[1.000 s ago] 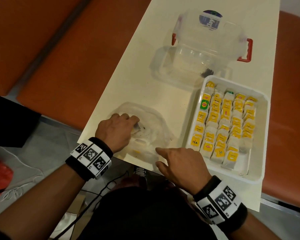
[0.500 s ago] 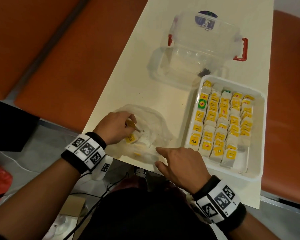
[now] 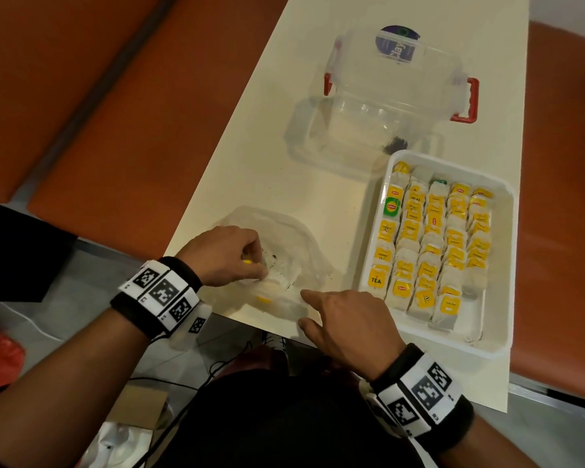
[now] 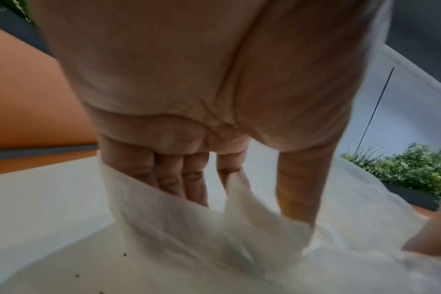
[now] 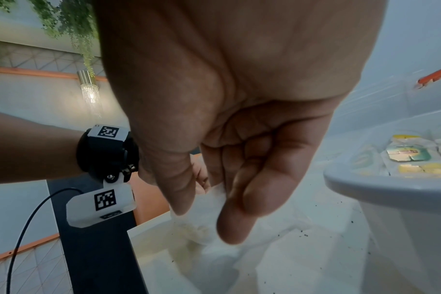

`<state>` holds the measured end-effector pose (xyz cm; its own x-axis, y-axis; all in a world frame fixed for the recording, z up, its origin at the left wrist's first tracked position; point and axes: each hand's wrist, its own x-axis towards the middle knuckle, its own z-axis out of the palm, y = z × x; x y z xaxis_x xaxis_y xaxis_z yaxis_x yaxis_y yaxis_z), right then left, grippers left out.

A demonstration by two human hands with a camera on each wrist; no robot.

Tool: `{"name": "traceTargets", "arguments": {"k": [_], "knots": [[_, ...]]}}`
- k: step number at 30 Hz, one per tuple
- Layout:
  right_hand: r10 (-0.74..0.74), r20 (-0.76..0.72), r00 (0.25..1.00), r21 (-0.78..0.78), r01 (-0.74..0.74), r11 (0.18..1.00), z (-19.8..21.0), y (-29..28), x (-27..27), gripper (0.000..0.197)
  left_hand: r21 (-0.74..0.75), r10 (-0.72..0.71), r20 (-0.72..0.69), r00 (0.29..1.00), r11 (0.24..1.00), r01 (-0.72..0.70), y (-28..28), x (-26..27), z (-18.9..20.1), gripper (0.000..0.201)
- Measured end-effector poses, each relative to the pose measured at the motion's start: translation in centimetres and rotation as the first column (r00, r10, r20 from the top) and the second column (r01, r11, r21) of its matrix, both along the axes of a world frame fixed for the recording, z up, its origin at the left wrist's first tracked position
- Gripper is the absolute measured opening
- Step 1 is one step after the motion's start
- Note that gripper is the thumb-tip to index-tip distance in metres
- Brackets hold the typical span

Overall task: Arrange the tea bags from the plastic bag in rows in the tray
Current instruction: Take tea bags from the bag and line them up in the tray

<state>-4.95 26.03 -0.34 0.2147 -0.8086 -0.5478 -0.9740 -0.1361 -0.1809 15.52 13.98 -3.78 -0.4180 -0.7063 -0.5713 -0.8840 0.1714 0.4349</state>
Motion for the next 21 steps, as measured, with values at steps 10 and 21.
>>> {"name": "traceTargets", "arguments": {"k": [10, 21], "knots": [[-0.003, 0.017, 1.0, 0.015, 0.003, 1.0, -0.1, -0.1, 0.0, 0.043, -0.119, -0.012, 0.111, 0.994, 0.993, 0.025, 1.2, -0.5, -1.9, 0.035], [0.008, 0.012, 1.0, 0.003, -0.008, 1.0, -0.3, -0.3, -0.2, 0.043, -0.024, -0.014, -0.054, 0.998, 1.0, 0.013, 0.4, -0.3, -1.2, 0.028]]}}
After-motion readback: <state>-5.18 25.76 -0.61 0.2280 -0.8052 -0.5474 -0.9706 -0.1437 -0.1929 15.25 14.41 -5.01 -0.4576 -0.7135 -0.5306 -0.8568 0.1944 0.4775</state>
